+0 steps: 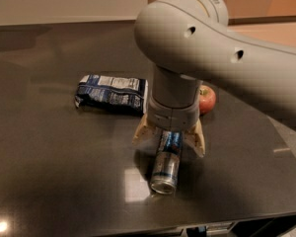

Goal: Place redbull can upright

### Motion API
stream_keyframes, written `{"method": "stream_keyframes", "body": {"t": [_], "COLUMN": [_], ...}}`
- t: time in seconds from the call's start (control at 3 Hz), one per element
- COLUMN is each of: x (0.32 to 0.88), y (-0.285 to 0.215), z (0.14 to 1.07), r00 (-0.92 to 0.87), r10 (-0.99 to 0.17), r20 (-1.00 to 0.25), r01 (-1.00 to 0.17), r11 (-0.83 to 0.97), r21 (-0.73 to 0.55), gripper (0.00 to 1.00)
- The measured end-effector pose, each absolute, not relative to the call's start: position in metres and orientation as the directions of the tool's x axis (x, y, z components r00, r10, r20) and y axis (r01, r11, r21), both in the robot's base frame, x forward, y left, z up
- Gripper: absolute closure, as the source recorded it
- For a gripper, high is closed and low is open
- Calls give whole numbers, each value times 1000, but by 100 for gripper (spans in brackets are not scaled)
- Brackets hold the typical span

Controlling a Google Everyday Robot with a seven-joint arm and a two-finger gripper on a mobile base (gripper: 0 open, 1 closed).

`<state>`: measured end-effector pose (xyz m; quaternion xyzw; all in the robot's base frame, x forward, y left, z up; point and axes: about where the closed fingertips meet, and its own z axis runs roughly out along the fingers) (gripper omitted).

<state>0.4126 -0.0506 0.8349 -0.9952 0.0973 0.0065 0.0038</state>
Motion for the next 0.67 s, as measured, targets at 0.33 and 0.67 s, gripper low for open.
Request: {"method": "stream_keyframes", "body": {"t": [0.33,0.67], "x": [413,413], "y": [-51,-49], "z": [833,842], "r00": [980,978], "r10": [-199,-210], "r20": [-19,-10], "r01": [-199,-210], "r11": [-980,-978], "r21": [12,-10], "gripper": [40,64]}}
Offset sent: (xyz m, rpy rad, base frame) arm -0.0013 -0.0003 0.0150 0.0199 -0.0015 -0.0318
